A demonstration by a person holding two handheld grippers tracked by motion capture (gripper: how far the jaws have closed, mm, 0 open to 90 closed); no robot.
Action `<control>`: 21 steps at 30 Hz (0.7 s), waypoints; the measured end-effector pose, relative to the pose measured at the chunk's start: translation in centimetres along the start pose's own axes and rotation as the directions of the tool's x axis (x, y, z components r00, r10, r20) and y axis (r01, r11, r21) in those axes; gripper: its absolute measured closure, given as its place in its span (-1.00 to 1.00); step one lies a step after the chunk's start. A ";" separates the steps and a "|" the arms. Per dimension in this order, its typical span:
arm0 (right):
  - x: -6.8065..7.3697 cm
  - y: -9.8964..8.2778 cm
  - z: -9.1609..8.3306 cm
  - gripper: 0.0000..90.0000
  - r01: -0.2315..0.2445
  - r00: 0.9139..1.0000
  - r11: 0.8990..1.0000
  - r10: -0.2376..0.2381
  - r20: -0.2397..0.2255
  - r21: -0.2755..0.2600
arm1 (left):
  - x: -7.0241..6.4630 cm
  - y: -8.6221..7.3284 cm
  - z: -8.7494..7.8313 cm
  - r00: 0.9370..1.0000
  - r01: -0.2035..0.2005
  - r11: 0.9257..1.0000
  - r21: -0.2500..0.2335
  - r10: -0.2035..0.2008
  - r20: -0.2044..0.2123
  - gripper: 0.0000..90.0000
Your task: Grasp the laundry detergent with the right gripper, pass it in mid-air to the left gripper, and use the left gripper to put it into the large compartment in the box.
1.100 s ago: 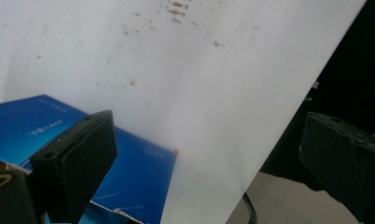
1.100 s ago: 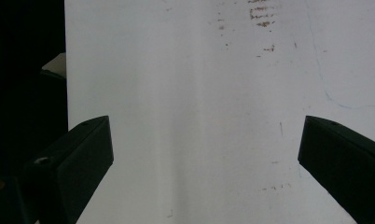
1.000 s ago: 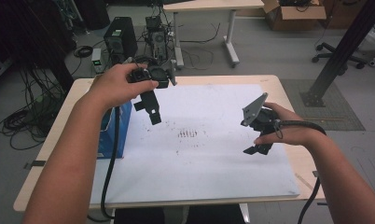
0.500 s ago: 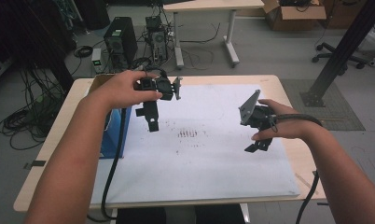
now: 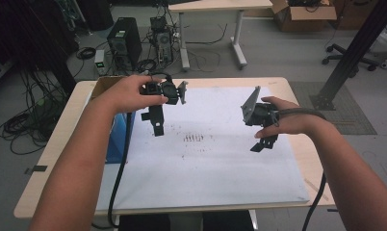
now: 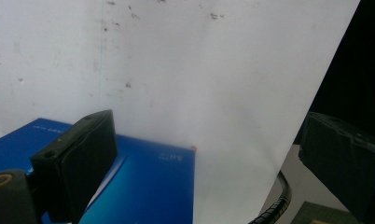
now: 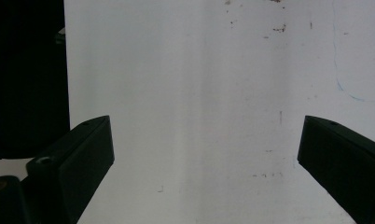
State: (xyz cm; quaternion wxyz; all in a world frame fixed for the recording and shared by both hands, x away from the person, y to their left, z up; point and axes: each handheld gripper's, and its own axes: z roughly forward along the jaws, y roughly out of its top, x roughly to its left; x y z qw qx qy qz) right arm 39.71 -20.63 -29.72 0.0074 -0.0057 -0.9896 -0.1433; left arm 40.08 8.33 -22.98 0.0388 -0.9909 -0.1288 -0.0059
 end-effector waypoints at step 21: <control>0.3 0.2 -0.2 -0.92 -0.007 1.000 1.000 0.007 0.011 0.002 | 0.4 0.1 0.0 1.000 -0.013 1.000 -0.011 0.013 0.026 -0.89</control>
